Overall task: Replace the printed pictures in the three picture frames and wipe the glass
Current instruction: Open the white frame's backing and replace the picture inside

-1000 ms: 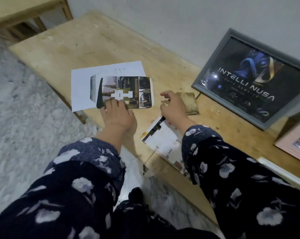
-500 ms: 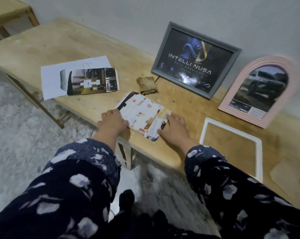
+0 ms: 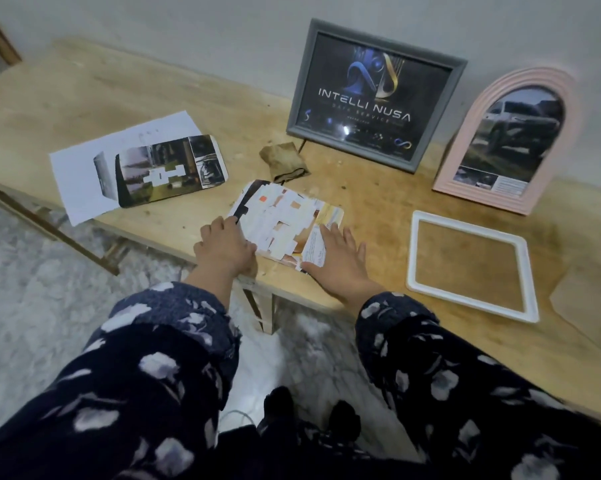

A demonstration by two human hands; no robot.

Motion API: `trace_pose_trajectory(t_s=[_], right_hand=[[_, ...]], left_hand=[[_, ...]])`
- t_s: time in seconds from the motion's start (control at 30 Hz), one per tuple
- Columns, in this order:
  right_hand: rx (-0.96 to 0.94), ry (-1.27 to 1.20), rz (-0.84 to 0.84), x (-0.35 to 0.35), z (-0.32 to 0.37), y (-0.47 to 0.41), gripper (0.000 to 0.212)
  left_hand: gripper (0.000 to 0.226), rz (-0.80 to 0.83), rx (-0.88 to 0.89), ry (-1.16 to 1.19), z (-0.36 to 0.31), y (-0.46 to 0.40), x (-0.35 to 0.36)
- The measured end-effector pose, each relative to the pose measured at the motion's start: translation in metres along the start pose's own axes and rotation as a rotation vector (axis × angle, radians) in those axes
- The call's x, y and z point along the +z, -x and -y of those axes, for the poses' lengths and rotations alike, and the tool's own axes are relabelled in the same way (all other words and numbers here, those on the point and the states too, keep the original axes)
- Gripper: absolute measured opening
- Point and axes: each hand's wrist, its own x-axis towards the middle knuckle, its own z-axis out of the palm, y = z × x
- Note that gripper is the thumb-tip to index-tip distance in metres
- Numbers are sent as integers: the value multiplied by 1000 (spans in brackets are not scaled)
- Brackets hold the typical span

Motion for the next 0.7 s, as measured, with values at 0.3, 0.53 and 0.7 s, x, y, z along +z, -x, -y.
trace_pose_trajectory(t_s=[0.3,0.53,0.7], right_hand=[[55,-11,-90,3,8,4,82],[103,-54,-133,11,17,9,48],[94,-364,-292,6,23,8,29]], left_hand=[[60,-84,-4,94,-3,1,0],[67,-81,-32,206,0,7,3],[64,-107,69,365,-2,10,4]])
